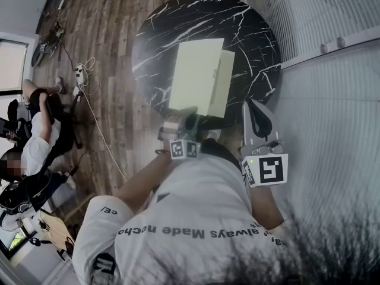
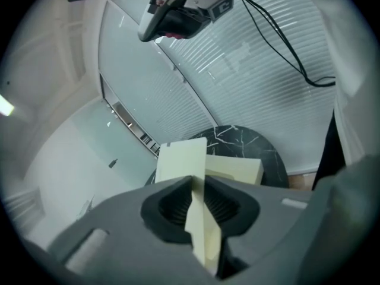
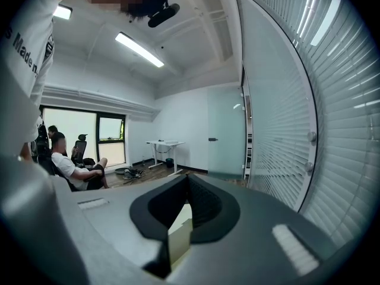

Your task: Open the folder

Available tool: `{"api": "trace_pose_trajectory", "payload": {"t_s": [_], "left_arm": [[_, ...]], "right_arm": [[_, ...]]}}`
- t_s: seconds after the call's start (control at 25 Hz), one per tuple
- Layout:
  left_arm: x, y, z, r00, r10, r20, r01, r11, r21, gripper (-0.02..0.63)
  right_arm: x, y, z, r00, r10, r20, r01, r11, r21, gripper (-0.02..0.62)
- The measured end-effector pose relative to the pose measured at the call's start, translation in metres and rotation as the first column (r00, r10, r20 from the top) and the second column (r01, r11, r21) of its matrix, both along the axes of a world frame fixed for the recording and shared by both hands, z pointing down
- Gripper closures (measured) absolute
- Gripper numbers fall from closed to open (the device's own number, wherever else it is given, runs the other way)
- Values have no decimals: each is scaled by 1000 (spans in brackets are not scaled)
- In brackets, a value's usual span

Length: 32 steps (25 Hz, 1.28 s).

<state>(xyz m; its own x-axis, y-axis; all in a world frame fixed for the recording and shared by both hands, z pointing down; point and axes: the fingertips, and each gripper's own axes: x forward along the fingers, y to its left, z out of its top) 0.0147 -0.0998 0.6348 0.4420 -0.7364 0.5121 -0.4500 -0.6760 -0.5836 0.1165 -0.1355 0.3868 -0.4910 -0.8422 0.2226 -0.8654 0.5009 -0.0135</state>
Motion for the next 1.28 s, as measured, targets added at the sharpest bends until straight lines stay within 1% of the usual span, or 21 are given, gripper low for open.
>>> {"api": "trace_pose_trajectory", "payload": {"t_s": [0.12, 0.24, 0.48, 0.6, 0.8, 0.96, 1.04, 1.16, 1.28], "left_arm": [[-13, -3, -11, 996, -65, -64, 64, 998, -10, 552], [-28, -7, -22, 980, -142, -136, 140, 990, -26, 561], [-59, -15, -31, 938, -265, -223, 257, 964, -63, 573], [-76, -17, -37, 902, -329, -278, 314, 944, -99, 580], [-107, -23, -42, 828, -433, -356, 405, 901, -155, 594], [-136, -29, -45, 758, -516, -399, 476, 856, -201, 600], [-153, -33, -45, 711, -559, -426, 511, 827, -232, 601], [-180, -38, -41, 630, -621, -467, 556, 780, -287, 601], [-206, -43, -40, 563, -670, -483, 596, 734, -324, 601]], "right_arm": [[-4, 1, -2, 1000, -10, 2, 10, 1000, 3, 594], [-8, 1, -4, 1000, -21, 3, 21, 1000, 7, 594], [-18, -1, -7, 999, -52, 4, 51, 999, 14, 594], [-25, 1, -9, 998, -62, 0, 62, 998, 22, 594], [-32, -1, -16, 997, -73, -5, 73, 997, 33, 594], [-38, -2, -20, 996, -84, -9, 84, 996, 38, 594], [-42, -3, -21, 996, -88, -11, 88, 995, 38, 594], [-47, -4, -22, 996, -93, -12, 94, 995, 43, 594], [-52, -5, -24, 995, -97, -12, 97, 994, 46, 594]]}}
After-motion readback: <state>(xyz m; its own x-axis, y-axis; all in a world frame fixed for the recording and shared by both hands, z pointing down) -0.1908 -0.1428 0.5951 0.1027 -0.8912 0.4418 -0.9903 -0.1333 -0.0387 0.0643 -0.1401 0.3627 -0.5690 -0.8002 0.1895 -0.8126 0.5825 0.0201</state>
